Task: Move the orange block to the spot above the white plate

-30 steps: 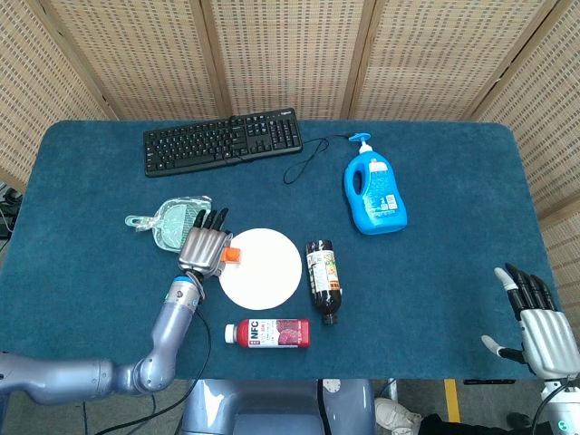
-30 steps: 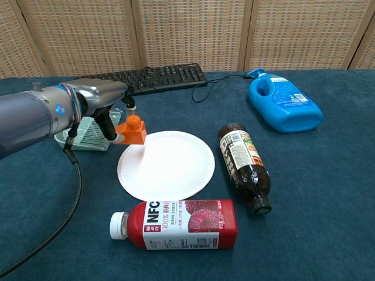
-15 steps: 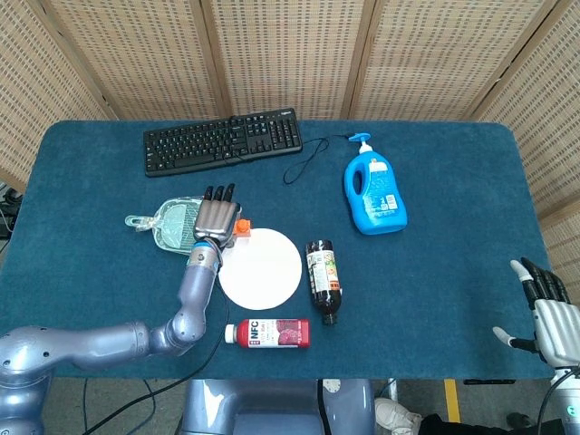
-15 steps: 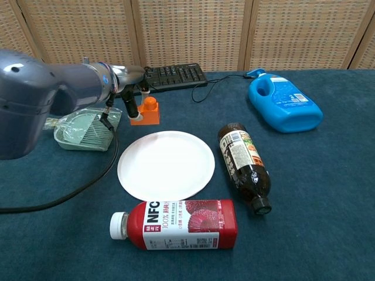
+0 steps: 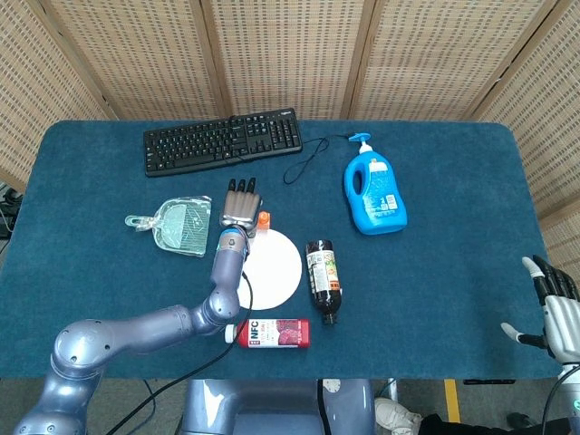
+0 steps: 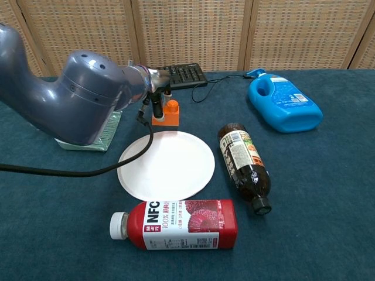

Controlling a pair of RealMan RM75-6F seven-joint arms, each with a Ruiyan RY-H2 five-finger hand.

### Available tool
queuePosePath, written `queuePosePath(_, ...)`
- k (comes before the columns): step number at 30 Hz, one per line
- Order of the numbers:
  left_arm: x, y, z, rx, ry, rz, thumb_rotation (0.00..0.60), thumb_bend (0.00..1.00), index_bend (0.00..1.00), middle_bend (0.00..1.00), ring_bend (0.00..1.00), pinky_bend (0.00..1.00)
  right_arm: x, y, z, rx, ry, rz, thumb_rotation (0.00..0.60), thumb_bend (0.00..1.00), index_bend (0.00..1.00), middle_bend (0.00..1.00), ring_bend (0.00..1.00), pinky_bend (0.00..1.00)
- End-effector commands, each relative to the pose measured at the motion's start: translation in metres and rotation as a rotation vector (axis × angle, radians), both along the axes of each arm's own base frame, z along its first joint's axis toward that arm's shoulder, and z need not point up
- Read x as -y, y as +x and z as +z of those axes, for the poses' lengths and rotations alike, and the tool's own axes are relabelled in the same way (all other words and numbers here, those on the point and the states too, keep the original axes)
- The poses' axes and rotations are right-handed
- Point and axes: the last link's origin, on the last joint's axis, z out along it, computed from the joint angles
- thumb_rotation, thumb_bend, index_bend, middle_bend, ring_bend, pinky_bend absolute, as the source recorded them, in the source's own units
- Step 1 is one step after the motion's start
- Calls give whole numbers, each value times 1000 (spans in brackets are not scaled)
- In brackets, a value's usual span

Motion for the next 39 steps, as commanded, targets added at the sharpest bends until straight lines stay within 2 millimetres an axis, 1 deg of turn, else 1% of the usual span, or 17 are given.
queuePosePath(1,-2,8,-9,-11,-15,-10,600,392,541,0,0,0,0,-1,2,2,-6,-3,600,0,5,0,0,9)
queuePosePath(11,-10,7,-19,-32,-15,-4,600,394,540,0,0,0,1,-4,5,7,-16,-11,600,0,4,0,0,9)
queuePosePath(19,-13,3,-26,-52,-24,1,600,391,523,0,0,0,2,-6,4,2,-14,-15,600,0,5,0,0,8)
queuePosePath(28,-17,3,-29,-46,-10,-19,600,392,514,0,0,0,3,-7,4,-5,-18,-17,600,0,6,0,0,7)
queuePosePath(35,-21,2,-27,-33,10,-24,600,392,510,0,0,0,2,-6,4,-7,-20,-16,600,0,6,0,0,7)
queuePosePath(37,-21,1,-28,-36,7,-26,600,391,499,0,0,0,2,-7,3,-8,-19,-16,600,0,6,0,0,7)
queuePosePath(38,-21,0,-28,-38,6,-27,600,390,479,0,0,0,2,-6,3,-9,-19,-16,600,0,5,0,0,6)
queuePosePath(39,-20,-1,-29,-40,5,-26,600,385,436,0,0,0,2,-6,3,-9,-20,-15,600,0,5,0,0,6)
